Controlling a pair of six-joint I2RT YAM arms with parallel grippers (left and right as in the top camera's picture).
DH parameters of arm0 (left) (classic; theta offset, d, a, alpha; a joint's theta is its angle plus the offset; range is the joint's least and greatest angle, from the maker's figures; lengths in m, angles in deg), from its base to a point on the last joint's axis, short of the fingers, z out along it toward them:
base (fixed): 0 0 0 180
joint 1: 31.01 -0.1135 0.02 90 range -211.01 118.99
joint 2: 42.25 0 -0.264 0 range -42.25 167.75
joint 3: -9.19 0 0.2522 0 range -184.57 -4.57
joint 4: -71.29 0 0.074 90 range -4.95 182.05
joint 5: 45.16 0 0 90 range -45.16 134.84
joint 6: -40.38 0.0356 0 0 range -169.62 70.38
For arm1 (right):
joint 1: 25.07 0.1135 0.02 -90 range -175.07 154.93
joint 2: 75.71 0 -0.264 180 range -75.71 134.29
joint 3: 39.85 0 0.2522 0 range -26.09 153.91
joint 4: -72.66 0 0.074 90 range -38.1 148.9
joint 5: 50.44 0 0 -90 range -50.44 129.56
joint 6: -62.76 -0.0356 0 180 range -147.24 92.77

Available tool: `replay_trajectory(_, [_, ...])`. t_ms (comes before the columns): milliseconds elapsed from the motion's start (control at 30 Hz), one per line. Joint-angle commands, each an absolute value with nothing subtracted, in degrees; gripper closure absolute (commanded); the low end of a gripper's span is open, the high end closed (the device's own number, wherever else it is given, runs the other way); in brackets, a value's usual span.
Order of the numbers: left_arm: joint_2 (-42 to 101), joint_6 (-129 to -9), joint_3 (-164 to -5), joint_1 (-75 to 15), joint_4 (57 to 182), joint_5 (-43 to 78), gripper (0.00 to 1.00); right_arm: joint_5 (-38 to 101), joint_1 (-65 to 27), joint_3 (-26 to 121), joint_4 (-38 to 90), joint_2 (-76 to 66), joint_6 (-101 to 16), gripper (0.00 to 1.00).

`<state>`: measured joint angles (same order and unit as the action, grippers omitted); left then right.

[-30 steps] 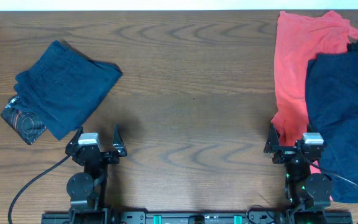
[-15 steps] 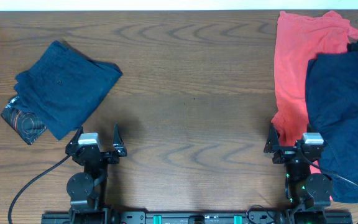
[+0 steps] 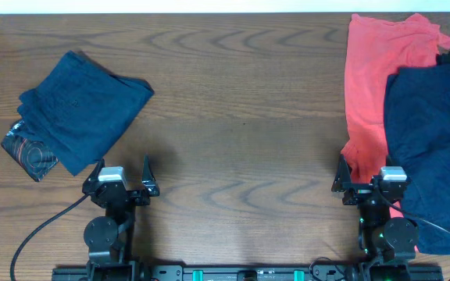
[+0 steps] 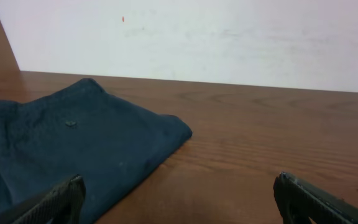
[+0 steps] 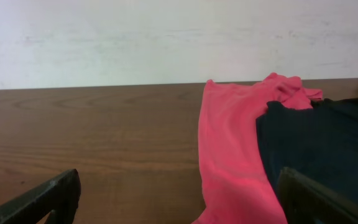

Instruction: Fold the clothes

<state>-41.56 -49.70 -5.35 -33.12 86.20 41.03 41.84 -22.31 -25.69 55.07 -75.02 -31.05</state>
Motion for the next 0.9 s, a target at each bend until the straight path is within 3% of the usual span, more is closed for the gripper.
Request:
replay_trajectory(0, [-42.0, -49.2, -4.8, -33.3, 88.7, 40.9, 0.02, 41.6, -22.6, -25.8, 54.8, -75.4, -30.4, 0.01])
replay_trajectory(433, [-42.0, -49.5, -4.8, -33.4, 88.7, 40.9, 0.02, 39.6, -22.6, -25.8, 54.8, -75.4, -30.4, 0.01])
replay_trajectory(633, [-41.6, -58.1, -4.8, -33.3, 88.7, 40.8, 0.02, 39.8, -22.6, -25.7, 54.8, -75.3, -30.4, 0.01])
replay_trajectory(867, [-37.1, -58.1, -10.6, -33.3, 92.5, 40.8, 0.02, 43.7, -22.7, -23.0, 50.9, -72.2, -34.3, 0.01])
